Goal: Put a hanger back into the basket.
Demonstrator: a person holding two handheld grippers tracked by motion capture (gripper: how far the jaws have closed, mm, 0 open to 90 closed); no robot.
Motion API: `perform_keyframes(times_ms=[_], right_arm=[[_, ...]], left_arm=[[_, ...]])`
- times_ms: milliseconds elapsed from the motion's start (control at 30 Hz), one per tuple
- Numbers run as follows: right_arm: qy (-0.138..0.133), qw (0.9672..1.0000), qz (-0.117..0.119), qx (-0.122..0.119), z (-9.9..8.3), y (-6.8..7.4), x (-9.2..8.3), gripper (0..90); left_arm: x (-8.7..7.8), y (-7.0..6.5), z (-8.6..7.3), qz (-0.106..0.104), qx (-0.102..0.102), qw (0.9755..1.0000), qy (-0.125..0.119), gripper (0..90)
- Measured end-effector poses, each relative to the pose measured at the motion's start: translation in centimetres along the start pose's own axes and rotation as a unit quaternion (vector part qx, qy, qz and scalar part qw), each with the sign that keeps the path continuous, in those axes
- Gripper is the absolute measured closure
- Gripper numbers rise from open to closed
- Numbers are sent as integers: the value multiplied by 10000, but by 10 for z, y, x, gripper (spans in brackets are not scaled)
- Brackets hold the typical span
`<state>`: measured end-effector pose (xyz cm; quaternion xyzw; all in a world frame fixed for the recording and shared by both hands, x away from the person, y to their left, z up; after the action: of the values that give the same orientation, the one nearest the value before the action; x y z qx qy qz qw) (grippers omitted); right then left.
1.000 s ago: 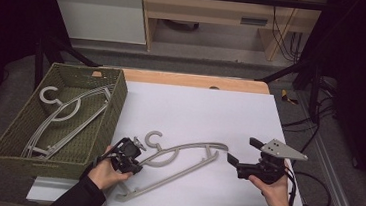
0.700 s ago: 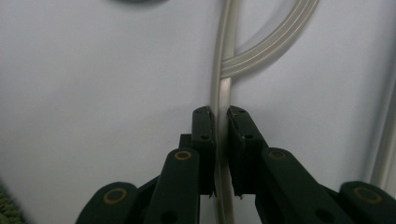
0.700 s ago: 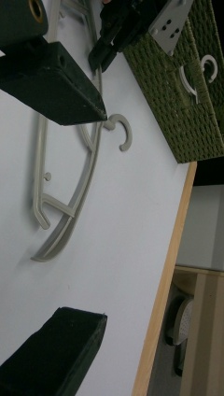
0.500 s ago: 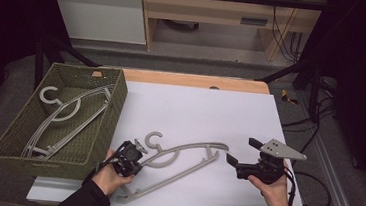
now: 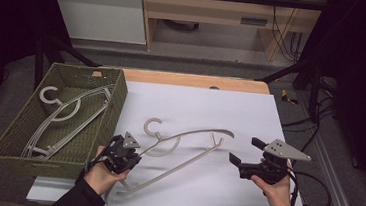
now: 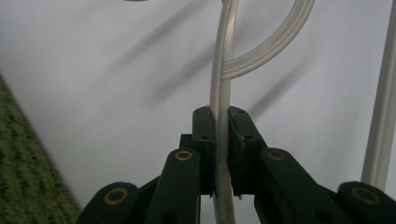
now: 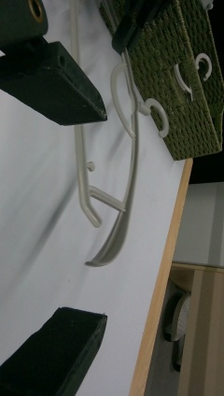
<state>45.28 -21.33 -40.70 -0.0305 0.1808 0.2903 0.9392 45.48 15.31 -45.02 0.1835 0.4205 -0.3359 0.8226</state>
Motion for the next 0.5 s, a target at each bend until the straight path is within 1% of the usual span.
perform_keyframes(times_ms=[33, 133, 233, 267, 300, 333, 400, 467, 500], right_arm=[[0, 10000, 9, 0, 0, 0, 0, 47], [1, 10000, 8, -4, 0, 0, 0, 46], [-3, 10000, -11, -10, 0, -1, -1, 46], [2, 10000, -8, -2, 0, -1, -1, 46], [1, 10000, -11, 10, 0, -1, -1, 47], [0, 10000, -6, 32, 0, -1, -1, 46], [5, 10000, -12, 26, 0, -1, -1, 46], [7, 10000, -30, 1, 0, -1, -1, 45], [5, 10000, -34, 0, 0, -1, -1, 45]], left_arm=[[-2, 1, 1, 43, -13, 10000, -53, 825], [-10, 3, 4, 78, -4, 9999, -148, 825], [-24, 4, 11, 140, 17, 9993, -347, 825], [-31, 6, 13, 172, 32, 9989, -431, 824], [-36, 7, 15, 194, 71, 9987, -460, 824], [-41, 8, 17, 236, 47, 9982, -547, 824], [-51, 12, 19, 334, 84, 9975, -622, 824], [-59, 16, 20, 352, 79, 9972, -658, 824], [-65, 19, 21, 399, 79, 9967, -700, 824]])
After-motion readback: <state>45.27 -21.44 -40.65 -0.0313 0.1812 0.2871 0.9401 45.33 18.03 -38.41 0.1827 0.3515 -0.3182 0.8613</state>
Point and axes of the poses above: each handheld gripper's, and its own axes: x roughly forward along the jaws, z roughly out of its top, y roughly to its left, the point moved 5 cm from there along x, roughly forward along the jaws, and after that the axes turned 4 degrees about -z, right-handed, at the moved point
